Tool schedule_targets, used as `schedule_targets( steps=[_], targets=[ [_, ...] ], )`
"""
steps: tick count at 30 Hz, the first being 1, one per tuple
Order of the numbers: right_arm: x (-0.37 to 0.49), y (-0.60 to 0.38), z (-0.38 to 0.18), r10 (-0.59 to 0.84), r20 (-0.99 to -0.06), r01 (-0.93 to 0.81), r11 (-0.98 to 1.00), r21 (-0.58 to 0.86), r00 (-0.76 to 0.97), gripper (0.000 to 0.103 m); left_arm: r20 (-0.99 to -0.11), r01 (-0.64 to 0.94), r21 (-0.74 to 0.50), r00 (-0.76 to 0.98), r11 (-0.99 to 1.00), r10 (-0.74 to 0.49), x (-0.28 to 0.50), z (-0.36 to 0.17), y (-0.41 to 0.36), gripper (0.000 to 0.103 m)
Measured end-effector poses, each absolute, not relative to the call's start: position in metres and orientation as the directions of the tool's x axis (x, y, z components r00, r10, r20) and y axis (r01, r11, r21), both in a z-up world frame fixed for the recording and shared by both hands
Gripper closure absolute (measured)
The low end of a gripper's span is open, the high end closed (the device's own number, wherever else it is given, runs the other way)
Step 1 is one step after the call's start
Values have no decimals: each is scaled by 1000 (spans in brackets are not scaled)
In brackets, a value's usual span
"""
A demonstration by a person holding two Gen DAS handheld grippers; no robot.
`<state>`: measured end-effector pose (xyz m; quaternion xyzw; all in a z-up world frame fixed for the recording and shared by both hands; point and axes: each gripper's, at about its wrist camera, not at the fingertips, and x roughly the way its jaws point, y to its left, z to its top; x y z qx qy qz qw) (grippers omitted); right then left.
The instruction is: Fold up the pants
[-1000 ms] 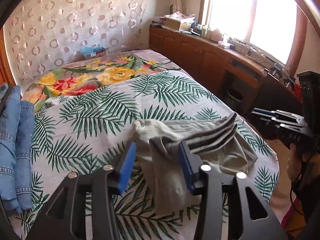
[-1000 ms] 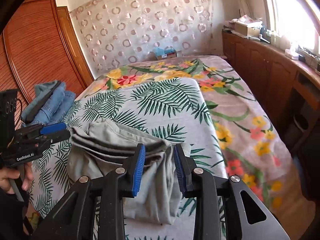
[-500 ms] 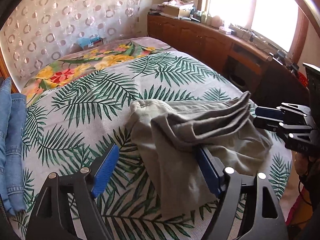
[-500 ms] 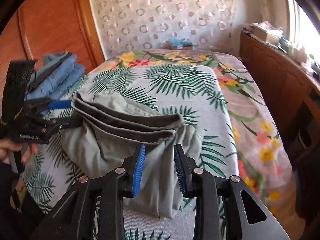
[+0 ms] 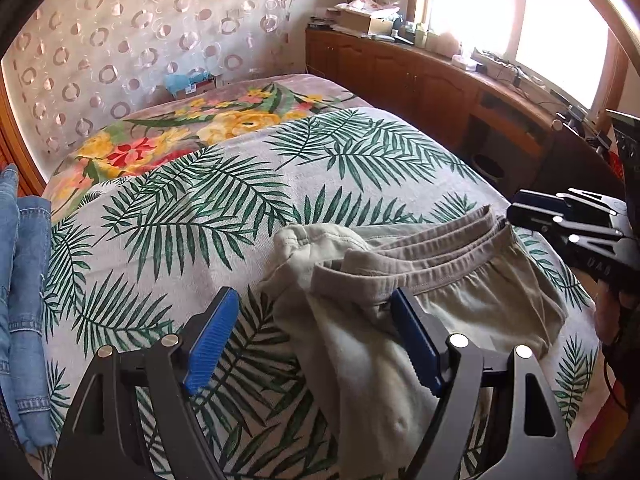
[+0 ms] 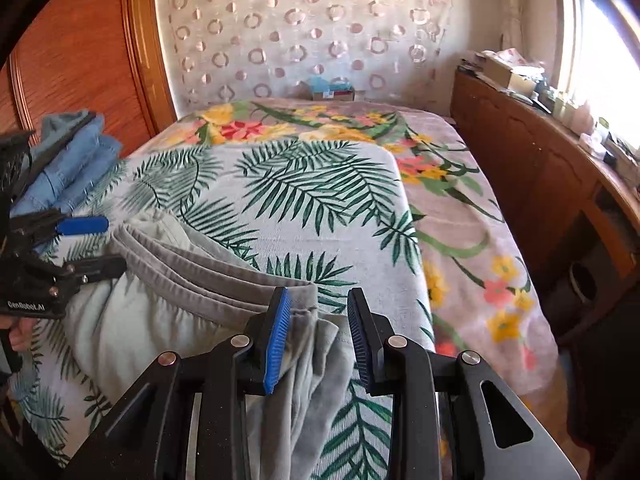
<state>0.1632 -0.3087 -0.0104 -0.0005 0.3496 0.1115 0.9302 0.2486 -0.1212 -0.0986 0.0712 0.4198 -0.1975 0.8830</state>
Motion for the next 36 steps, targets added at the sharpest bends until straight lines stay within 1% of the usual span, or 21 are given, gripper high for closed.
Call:
schedule_targets(
  steps=[4,11,12,13,14,15,17,20,26,27,29,31,33,35,36],
  targets=[
    [143,-311,-10,283,-634,-258,957,134,720,72,-760,411,-62,571,910,-310,236,-94,-114,24],
    [162,-306,-23,319,-676,-315,940,133,665,72,-750,423,-70,575,903,-327,218,-92,-108,24],
    [165,-308,-24,324,-685,-315,938,144,653,78,-751,424,-67,575,903,-325,218,-92,-108,24],
    [173,-310,-26,326,-694,-309,938,156,641,91,-752,423,-63,575,904,-322,217,-92,-109,24],
    [176,-311,-27,332,-696,-305,937,168,637,99,-752,423,-58,577,904,-319,216,-92,-109,24],
    [179,-313,-24,335,-683,-302,938,173,649,99,-752,424,-56,578,904,-318,216,-92,-108,24],
    [182,-314,-14,306,-653,-275,949,153,693,99,-751,425,-57,577,903,-320,213,-92,-107,24],
    [188,-320,-8,263,-637,-223,964,145,725,99,-753,428,-60,574,902,-323,210,-95,-106,24],
    [186,-322,-13,247,-674,-213,968,135,697,98,-756,434,-79,560,897,-338,202,-97,-103,24],
    [182,-324,-12,253,-670,-215,966,140,698,95,-755,436,-81,560,896,-341,200,-97,-103,24],
    [178,-321,-8,246,-665,-214,968,132,705,94,-753,441,-89,558,893,-350,195,-96,-102,24],
    [168,-322,-2,233,-655,-213,971,111,719,88,-748,446,-96,557,890,-360,190,-96,-102,24],
    [152,-324,1,239,-643,-218,969,114,727,78,-745,453,-94,558,886,-364,183,-95,-102,24],
    [134,-328,1,254,-636,-225,966,128,728,73,-743,461,-86,561,883,-365,178,-94,-103,24],
    [127,-329,-1,263,-639,-233,963,133,723,73,-742,464,-81,562,882,-364,175,-94,-103,24]
  ],
)
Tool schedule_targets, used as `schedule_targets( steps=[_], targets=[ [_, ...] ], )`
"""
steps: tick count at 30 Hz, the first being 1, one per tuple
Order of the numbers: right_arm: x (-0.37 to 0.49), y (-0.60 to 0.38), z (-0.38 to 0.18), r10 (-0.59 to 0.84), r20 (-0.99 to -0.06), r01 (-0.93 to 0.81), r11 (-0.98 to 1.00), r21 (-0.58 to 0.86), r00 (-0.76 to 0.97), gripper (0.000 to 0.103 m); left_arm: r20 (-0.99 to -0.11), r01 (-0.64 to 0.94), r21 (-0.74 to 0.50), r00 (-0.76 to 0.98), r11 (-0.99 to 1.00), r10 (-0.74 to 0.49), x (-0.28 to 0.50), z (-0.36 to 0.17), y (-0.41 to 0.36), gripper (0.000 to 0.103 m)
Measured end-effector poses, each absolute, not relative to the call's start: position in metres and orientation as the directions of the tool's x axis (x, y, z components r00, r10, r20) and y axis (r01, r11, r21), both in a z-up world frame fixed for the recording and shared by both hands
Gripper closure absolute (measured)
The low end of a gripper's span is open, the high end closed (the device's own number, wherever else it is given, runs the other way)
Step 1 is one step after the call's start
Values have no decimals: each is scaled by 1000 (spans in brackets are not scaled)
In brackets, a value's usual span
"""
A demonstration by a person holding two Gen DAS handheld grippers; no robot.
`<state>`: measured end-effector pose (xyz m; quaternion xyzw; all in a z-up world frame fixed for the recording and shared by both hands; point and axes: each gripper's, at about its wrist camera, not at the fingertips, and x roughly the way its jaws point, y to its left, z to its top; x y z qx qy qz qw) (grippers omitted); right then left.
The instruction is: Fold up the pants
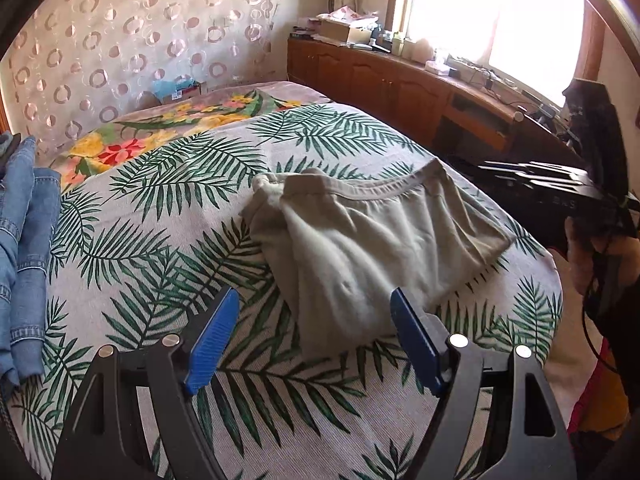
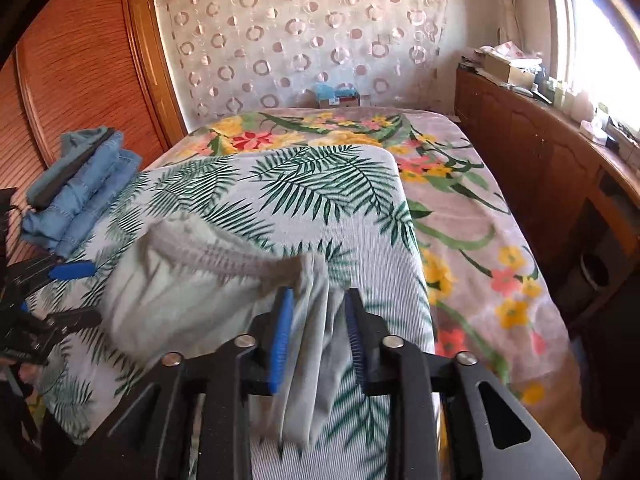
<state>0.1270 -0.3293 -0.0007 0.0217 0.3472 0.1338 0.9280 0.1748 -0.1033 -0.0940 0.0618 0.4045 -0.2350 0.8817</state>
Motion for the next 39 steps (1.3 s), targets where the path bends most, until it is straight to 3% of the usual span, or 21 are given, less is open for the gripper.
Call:
schedule_targets(
  steps=[4,15,19,20,21,24,39],
  targets=[
    [98,-333,-8,275,-651,-256,958,126,708,73,-747,479,-74,554,875,-367,166,-97,-105,25],
    [85,-336,-22,293,-685,-276,951,138,667,73,-786,505,-55,510,861,-349,164,-115,-110,56],
    [90,-333,-24,314,-694,-299,943,148,647,73,-784,508,-55,511,860,-352,167,-116,-112,63],
    [90,-332,-25,319,-697,-307,940,147,642,79,-785,509,-52,511,859,-350,168,-116,-113,65],
    [90,-332,-25,320,-696,-313,939,142,643,89,-787,507,-48,511,860,-346,169,-117,-113,65],
    [86,-340,-22,345,-675,-322,932,165,652,95,-800,491,-35,508,870,-319,175,-121,-112,65],
    [85,-352,-20,280,-686,-259,956,137,671,97,-798,485,-47,508,873,-324,178,-122,-108,65]
  ],
)
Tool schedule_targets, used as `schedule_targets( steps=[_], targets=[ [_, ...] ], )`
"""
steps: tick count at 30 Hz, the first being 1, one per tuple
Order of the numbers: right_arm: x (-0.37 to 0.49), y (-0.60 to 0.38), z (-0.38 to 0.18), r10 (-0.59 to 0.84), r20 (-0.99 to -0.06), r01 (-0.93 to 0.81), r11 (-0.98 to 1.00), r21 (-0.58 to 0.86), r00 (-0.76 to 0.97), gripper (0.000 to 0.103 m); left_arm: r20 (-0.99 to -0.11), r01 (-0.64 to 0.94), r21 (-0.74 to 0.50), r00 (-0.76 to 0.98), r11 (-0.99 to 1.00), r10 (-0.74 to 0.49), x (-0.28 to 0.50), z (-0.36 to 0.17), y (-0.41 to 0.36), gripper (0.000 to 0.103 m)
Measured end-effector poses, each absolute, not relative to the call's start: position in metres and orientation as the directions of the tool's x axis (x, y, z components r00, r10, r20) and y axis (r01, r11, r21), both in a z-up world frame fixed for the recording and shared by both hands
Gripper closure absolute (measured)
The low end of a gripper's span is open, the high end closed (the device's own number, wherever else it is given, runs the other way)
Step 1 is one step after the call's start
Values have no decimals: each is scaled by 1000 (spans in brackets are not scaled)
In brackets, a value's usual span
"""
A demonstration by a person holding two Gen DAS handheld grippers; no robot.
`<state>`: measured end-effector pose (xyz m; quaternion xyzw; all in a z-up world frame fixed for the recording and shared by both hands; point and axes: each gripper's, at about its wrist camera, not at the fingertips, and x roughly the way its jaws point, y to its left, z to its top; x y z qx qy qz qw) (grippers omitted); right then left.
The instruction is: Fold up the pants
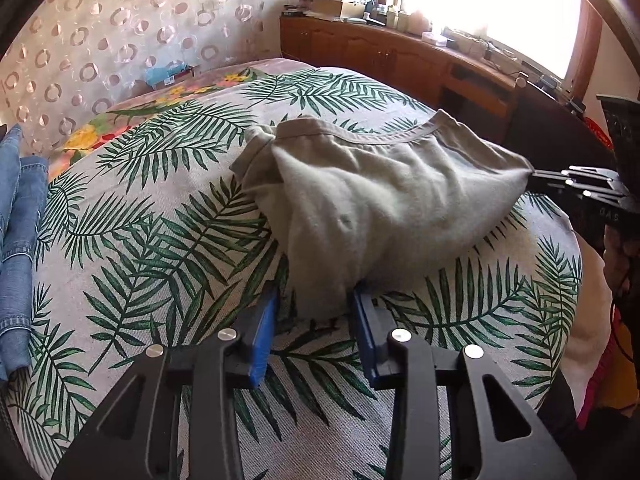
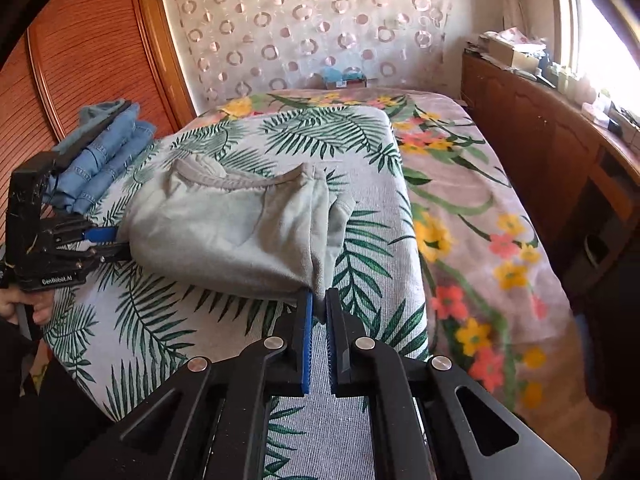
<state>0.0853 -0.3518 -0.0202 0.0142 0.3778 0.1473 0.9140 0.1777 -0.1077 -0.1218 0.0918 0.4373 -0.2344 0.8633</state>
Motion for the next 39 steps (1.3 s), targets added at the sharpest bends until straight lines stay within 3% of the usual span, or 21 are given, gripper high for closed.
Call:
schedule_targets(
  steps=[8,11,16,18,19,25,27,28,32,39],
  targets=[
    [76,-354,-9,275,-670,-261,957,124,690,97,-781,463,-46,536,885,-321,174,-110,-105,64],
    [72,-355,-3,271,-653,-256,959,121,707,97,-767,457,-30,559,889,-313,173,-102,-104,51],
    [72,-346,2,278,-624,-265,957,116,730,97,-750,459,-29,577,888,-323,177,-90,-102,48],
    [77,-343,3,278,-618,-268,957,111,736,93,-746,457,-38,579,889,-330,181,-87,-102,22],
    [81,-341,2,281,-617,-272,956,111,735,93,-742,450,-38,586,892,-327,184,-86,-102,20],
    [104,-332,-2,302,-612,-301,948,108,731,91,-749,426,-38,587,904,-308,207,-88,-107,20],
    [112,-330,-3,288,-615,-297,951,91,734,76,-748,425,-36,589,905,-306,216,-89,-109,20],
    [117,-329,-4,289,-617,-300,950,90,732,75,-749,428,-45,583,902,-314,220,-90,-110,20],
    [140,-327,-9,310,-628,-314,943,108,713,74,-754,428,-54,575,902,-317,233,-91,-114,21],
    [175,-318,-22,304,-694,-328,939,103,653,74,-758,451,-31,571,892,-315,248,-93,-126,31]
  ],
)
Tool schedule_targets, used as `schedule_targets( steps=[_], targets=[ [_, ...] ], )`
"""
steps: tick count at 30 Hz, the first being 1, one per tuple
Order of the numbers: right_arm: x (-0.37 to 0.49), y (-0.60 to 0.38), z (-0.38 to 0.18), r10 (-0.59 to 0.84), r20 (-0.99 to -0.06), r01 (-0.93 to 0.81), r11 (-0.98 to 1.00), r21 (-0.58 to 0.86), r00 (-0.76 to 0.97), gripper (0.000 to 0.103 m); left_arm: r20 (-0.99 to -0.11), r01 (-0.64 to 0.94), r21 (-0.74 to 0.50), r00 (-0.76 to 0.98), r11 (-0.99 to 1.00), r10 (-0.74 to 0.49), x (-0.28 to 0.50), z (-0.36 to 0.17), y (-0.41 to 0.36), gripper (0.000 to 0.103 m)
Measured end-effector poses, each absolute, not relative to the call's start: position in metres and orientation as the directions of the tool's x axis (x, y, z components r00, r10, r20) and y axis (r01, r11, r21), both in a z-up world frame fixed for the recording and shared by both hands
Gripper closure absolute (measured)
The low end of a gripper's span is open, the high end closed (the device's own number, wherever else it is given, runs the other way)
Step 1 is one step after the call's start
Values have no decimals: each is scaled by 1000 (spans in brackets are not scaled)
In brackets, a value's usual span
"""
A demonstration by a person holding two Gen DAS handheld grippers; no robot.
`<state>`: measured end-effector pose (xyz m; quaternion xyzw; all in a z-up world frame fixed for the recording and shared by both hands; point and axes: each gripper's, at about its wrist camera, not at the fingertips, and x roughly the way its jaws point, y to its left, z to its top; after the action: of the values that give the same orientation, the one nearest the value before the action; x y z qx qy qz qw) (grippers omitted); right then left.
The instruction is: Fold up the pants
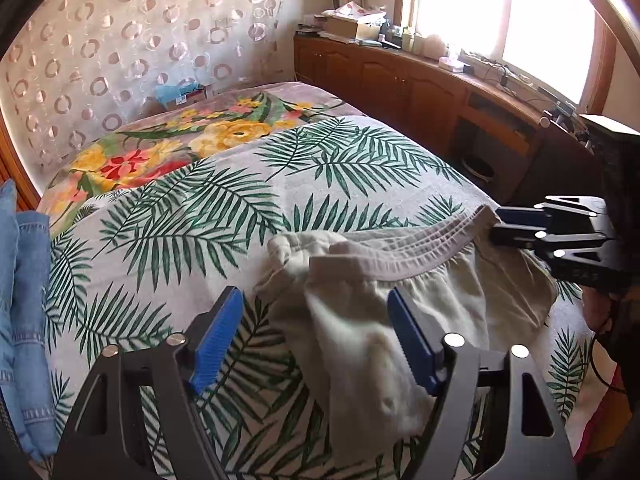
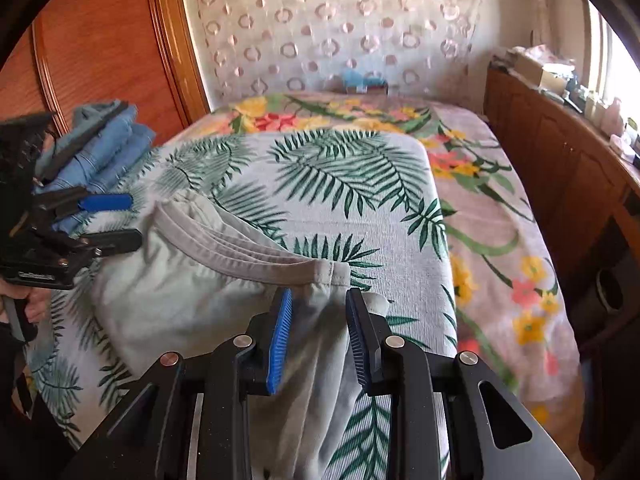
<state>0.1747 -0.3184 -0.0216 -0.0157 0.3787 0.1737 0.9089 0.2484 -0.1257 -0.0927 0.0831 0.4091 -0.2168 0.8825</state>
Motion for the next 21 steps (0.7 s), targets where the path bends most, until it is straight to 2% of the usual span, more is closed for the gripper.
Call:
schedule_targets(
  steps=[6,12,15,17,21],
  targets=[
    [185,-321,-22,318,-701,-331,936,124,638,75,-771,456,-15,561,890,-301,254,-99,-133,50],
    [178,-324,-17,330,-664,-351,930,107,671,96,-771,467,-16,558,884,-308,258,-100,-139,73],
    [170,-327,-12,290,-609,-304,949,83,739,97,-756,470,-8,575,883,-313,258,-96,-141,84],
    [171,-330,-13,282,-604,-275,956,107,745,97,-743,454,-13,592,891,-312,260,-92,-140,84],
    [177,-327,-24,262,-651,-253,961,111,713,97,-756,430,-17,585,903,-293,272,-95,-141,84]
  ],
)
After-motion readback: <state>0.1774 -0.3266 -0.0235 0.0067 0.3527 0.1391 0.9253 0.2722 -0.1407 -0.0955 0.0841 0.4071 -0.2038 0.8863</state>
